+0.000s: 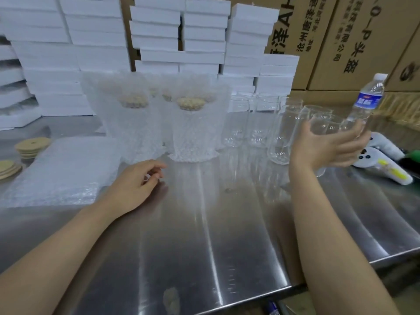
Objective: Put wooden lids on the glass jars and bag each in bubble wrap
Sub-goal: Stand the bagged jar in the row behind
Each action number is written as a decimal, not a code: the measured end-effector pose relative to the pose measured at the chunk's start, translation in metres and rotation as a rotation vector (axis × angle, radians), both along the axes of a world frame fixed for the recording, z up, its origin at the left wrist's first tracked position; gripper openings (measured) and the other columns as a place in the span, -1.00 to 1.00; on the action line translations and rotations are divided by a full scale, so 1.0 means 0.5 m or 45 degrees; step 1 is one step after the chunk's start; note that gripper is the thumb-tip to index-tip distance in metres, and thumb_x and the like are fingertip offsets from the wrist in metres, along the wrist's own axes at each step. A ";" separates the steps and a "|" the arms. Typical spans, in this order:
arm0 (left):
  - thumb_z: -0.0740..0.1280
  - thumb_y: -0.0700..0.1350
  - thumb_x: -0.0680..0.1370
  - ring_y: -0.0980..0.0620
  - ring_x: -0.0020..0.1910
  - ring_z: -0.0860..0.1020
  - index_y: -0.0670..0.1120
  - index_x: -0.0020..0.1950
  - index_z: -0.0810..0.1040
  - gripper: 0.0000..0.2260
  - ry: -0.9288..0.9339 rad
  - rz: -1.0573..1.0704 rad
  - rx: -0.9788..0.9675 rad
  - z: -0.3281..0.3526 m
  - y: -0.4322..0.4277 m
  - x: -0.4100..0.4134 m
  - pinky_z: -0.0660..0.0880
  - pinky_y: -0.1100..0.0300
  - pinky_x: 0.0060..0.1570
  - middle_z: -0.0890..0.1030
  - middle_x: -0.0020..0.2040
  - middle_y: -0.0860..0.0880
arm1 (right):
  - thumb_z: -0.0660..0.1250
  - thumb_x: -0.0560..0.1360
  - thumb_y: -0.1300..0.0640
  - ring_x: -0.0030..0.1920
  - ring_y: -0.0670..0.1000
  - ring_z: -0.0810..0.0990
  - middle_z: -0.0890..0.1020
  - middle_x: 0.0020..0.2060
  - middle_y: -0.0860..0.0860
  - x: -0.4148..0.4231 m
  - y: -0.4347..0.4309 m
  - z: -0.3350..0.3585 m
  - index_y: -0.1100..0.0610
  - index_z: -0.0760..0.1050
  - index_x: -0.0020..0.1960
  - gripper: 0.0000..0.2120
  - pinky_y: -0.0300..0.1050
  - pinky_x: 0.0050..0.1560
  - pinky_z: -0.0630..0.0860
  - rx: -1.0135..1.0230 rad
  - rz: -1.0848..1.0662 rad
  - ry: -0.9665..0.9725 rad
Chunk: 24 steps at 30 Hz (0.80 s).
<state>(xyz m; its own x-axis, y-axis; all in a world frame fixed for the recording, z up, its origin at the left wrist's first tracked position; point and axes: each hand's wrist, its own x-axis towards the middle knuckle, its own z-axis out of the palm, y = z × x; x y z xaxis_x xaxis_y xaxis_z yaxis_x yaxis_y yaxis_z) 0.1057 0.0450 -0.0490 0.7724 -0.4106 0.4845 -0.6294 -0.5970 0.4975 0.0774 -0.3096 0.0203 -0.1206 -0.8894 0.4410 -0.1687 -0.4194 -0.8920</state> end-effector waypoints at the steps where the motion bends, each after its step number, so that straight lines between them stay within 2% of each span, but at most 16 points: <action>1: 0.26 -0.29 0.57 0.17 -0.04 0.56 -0.05 0.19 0.56 -0.75 0.000 0.000 -0.002 -0.001 0.001 0.001 0.37 0.46 -0.02 0.61 -0.07 0.09 | 0.33 0.40 -0.16 0.55 0.12 0.10 0.20 0.52 0.09 0.005 -0.006 -0.007 0.07 0.18 0.51 -0.24 0.15 0.50 -0.10 0.089 0.080 0.031; 3: 0.26 -0.28 0.57 0.21 -0.03 0.55 -0.01 0.18 0.55 -0.74 0.004 0.001 0.000 -0.002 0.001 0.002 0.37 0.45 -0.03 0.60 -0.07 0.14 | 0.40 0.40 -0.17 0.57 0.10 0.02 0.20 0.53 0.04 0.012 -0.017 -0.018 0.06 0.10 0.55 -0.15 0.17 0.50 -0.20 0.189 0.215 0.061; 6: 0.26 -0.27 0.57 0.23 -0.02 0.55 0.05 0.17 0.54 -0.73 0.016 -0.004 0.011 -0.002 0.003 0.003 0.38 0.40 -0.03 0.59 -0.06 0.18 | 0.44 0.38 -0.14 0.53 0.09 0.14 0.24 0.49 0.07 0.017 -0.026 -0.026 0.07 0.07 0.56 -0.10 0.16 0.50 -0.18 0.225 0.229 0.046; 9: 0.26 -0.27 0.57 0.24 -0.02 0.54 0.00 0.18 0.55 -0.74 0.019 0.006 0.023 -0.003 0.002 0.003 0.38 0.41 -0.05 0.59 -0.07 0.18 | 0.45 0.34 -0.03 0.37 0.08 0.35 0.26 0.40 0.08 0.011 -0.015 -0.026 0.08 0.14 0.52 -0.14 0.07 0.45 0.02 0.197 0.225 0.019; 11: 0.26 -0.28 0.57 0.24 -0.02 0.54 -0.01 0.18 0.56 -0.74 0.017 -0.001 0.016 -0.002 0.002 0.000 0.38 0.46 -0.06 0.60 -0.07 0.17 | 0.44 0.30 0.03 0.24 0.10 0.41 0.29 0.34 0.10 0.007 0.006 -0.024 0.09 0.21 0.49 -0.19 -0.02 0.36 0.19 0.179 0.193 -0.064; 14: 0.26 -0.29 0.57 0.20 -0.02 0.55 -0.02 0.17 0.56 -0.74 0.015 -0.015 0.011 0.001 0.001 -0.005 0.38 0.47 -0.05 0.60 -0.07 0.16 | 0.43 0.25 0.10 0.18 0.12 0.45 0.35 0.27 0.14 -0.002 0.051 -0.007 0.15 0.31 0.44 -0.22 0.04 0.27 0.33 0.108 0.126 -0.276; 17: 0.26 -0.30 0.56 0.14 -0.03 0.56 -0.05 0.18 0.56 -0.74 0.019 -0.007 0.017 0.003 0.000 -0.009 0.39 0.40 -0.03 0.60 -0.07 0.13 | 0.48 0.23 0.06 0.17 0.04 0.44 0.38 0.25 0.15 -0.002 0.100 0.012 0.20 0.36 0.41 -0.22 0.09 0.21 0.42 -0.103 0.190 -0.488; 18: 0.26 -0.30 0.57 0.13 -0.03 0.56 -0.07 0.19 0.56 -0.74 0.023 -0.002 0.019 0.004 -0.001 -0.011 0.39 0.42 -0.02 0.60 -0.07 0.11 | 0.50 0.24 0.03 0.18 0.01 0.44 0.36 0.24 0.11 0.000 0.119 0.015 0.20 0.35 0.41 -0.21 0.02 0.21 0.45 -0.172 0.268 -0.542; 20: 0.26 -0.27 0.58 0.14 0.00 0.54 -0.08 0.22 0.55 -0.75 0.036 0.005 0.018 0.008 -0.004 -0.016 0.38 0.45 -0.01 0.59 -0.03 0.07 | 0.55 0.28 -0.02 0.15 -0.14 0.43 0.31 0.20 0.00 -0.002 0.165 0.016 0.21 0.33 0.42 -0.19 -0.38 0.14 0.40 -0.336 0.519 -0.618; 21: 0.25 -0.24 0.59 0.16 0.01 0.53 -0.07 0.24 0.54 -0.76 0.034 0.000 0.010 0.011 -0.008 -0.019 0.38 0.45 -0.01 0.58 0.00 0.07 | 0.56 0.30 -0.04 0.12 -0.22 0.41 0.30 0.18 -0.03 -0.006 0.190 0.012 0.20 0.31 0.43 -0.18 -0.49 0.08 0.34 -0.404 0.672 -0.619; 22: 0.26 -0.20 0.60 0.19 0.02 0.52 -0.06 0.26 0.52 -0.76 0.025 -0.011 -0.018 0.015 -0.012 -0.025 0.40 0.44 0.00 0.57 0.04 0.06 | 0.56 0.31 -0.07 0.08 -0.23 0.41 0.31 0.16 -0.04 -0.010 0.215 0.006 0.16 0.28 0.44 -0.18 -0.49 0.04 0.34 -0.432 0.849 -0.588; 24: 0.27 -0.07 0.59 0.25 0.07 0.49 -0.04 0.31 0.46 -0.71 0.020 -0.041 -0.146 0.026 -0.024 -0.040 0.43 0.35 0.05 0.53 0.12 0.06 | 0.50 0.31 -0.14 0.04 -0.11 0.48 0.35 0.13 -0.02 -0.019 0.264 -0.006 0.05 0.26 0.43 -0.20 -0.29 0.04 0.46 -0.384 1.249 -0.497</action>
<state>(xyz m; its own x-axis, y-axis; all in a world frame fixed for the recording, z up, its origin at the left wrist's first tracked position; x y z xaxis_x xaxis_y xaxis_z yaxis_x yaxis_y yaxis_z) 0.0859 0.0330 -0.0361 0.7679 -0.3778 0.5174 -0.6386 -0.5154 0.5715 0.0679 -0.1775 0.0172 0.4019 -0.5368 0.7419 0.6292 -0.4267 -0.6496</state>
